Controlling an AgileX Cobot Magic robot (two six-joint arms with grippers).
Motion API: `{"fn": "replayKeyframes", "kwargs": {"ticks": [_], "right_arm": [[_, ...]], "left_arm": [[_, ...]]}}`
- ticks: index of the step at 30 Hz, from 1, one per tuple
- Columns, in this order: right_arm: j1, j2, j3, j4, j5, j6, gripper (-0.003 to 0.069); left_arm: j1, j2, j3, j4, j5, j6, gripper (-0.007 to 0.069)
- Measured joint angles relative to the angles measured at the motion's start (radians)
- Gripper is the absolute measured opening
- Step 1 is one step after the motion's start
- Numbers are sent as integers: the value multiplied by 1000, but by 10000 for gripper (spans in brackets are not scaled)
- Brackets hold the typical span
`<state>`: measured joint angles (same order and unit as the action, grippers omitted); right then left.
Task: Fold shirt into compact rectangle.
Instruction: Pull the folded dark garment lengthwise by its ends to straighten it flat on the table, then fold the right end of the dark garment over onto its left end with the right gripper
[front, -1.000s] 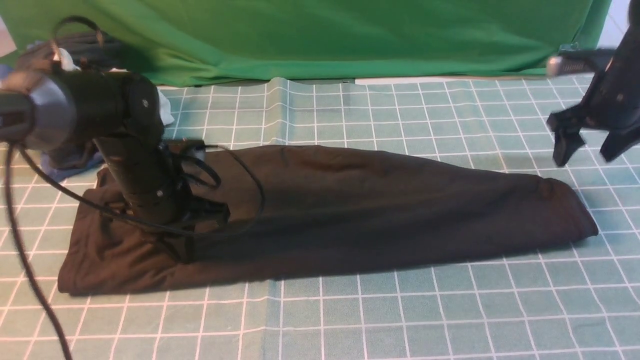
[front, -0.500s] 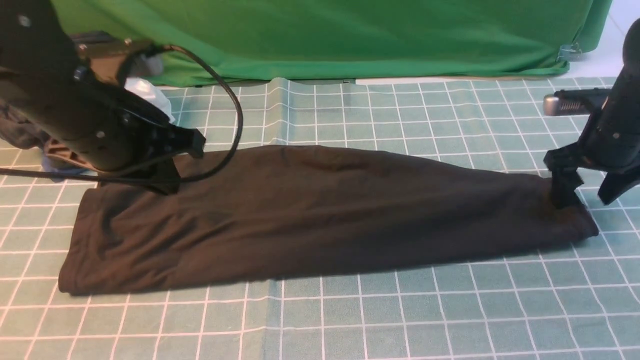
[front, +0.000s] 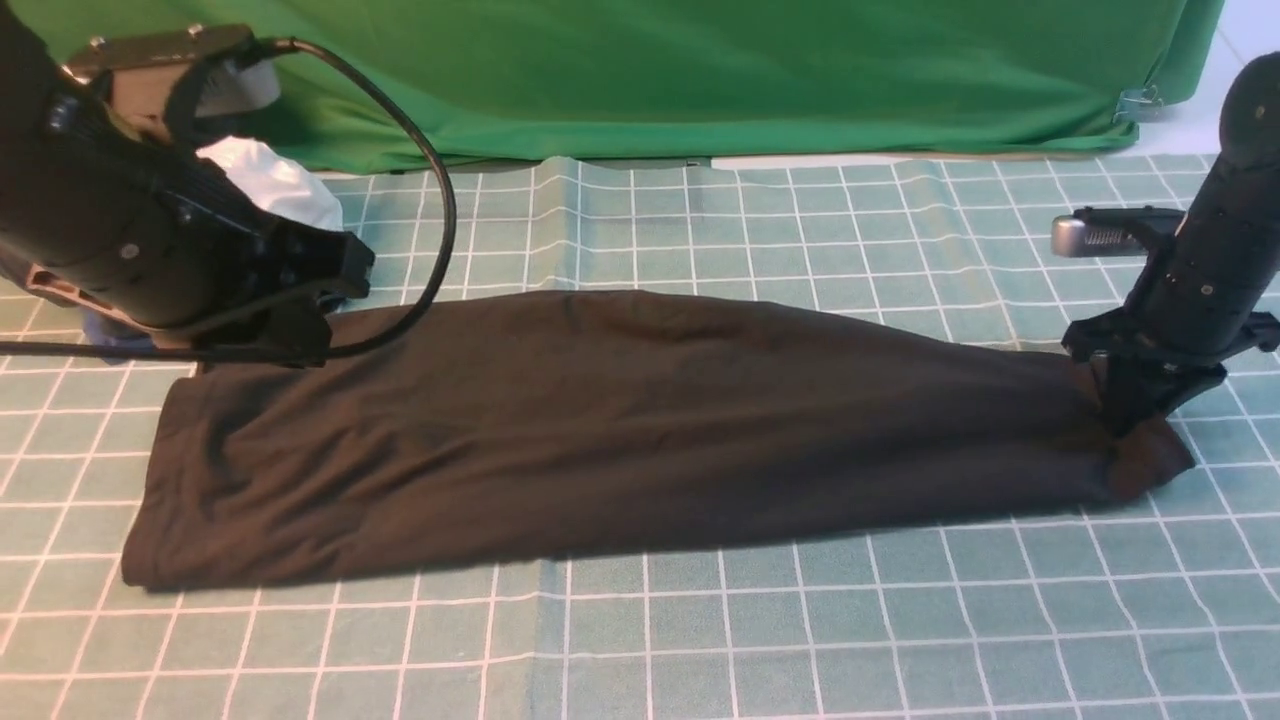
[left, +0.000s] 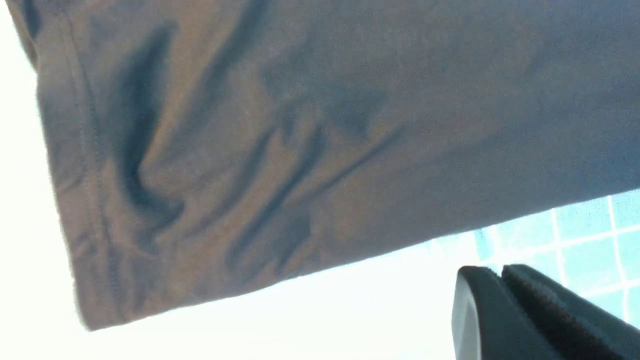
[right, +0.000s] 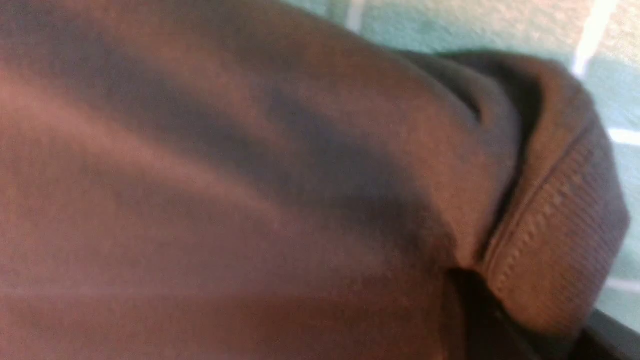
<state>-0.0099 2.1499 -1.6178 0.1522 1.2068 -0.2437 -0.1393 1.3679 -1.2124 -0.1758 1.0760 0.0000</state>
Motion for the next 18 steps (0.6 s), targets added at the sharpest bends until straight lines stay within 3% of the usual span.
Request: {"fn": "replayKeyframes", "kwargs": {"ticks": [6, 12, 18], "right_arm": [[-74, -84, -2, -71, 7, 36, 71], [-206, -150, -2, -107, 11, 81, 71], [-204, -250, -2, -81, 13, 86, 71]], "left_arm": [[-1, -60, 0, 2, 28, 0, 5], [-1, -161, 0, 47, 79, -11, 5], [-1, -197, 0, 101, 90, -52, 6]]}}
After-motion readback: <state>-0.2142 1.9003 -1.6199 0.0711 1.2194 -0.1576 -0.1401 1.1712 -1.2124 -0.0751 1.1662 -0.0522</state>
